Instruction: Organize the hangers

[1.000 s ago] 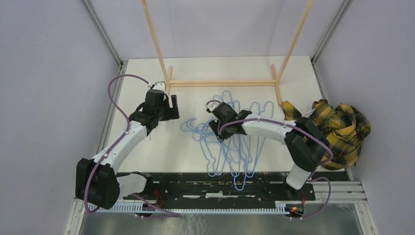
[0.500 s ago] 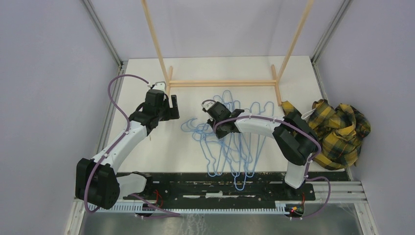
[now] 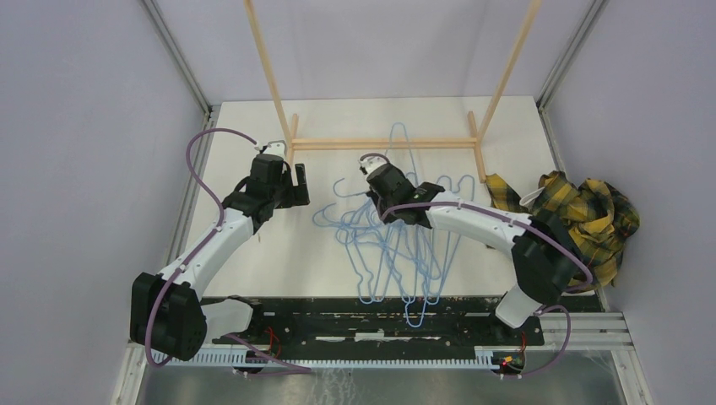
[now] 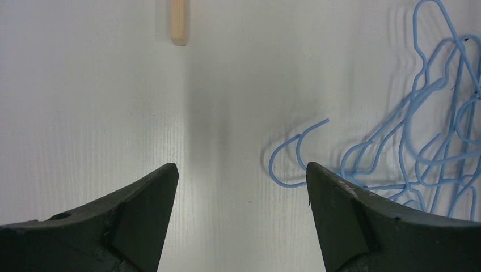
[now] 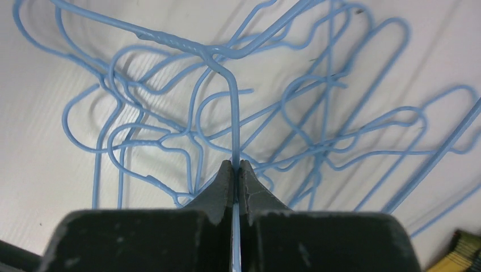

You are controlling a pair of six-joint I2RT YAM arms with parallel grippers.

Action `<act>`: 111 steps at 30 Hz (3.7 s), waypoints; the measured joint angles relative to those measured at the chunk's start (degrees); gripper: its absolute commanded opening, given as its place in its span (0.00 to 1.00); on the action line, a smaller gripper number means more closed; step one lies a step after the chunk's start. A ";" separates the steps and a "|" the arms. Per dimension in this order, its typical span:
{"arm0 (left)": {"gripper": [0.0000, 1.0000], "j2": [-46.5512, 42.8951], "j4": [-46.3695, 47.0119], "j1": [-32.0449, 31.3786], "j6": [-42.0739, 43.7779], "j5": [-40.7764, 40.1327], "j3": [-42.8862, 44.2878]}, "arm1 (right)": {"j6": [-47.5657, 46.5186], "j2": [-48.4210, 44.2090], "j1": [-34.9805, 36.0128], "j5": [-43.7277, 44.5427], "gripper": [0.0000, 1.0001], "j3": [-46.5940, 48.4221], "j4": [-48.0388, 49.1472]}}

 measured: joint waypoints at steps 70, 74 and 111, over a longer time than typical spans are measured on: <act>0.90 -1.55 -1.16 0.00 0.04 -3.67 0.00 | 26.69 12.85 -33.09 -47.67 0.01 51.25 21.38; 0.90 -1.57 -1.22 -0.02 0.04 -4.31 0.00 | 27.67 14.80 -34.51 -46.47 0.01 51.36 21.05; 0.91 -2.08 -1.31 -0.02 0.04 -4.50 0.00 | 23.06 -9.73 -44.26 -35.30 0.82 26.18 15.47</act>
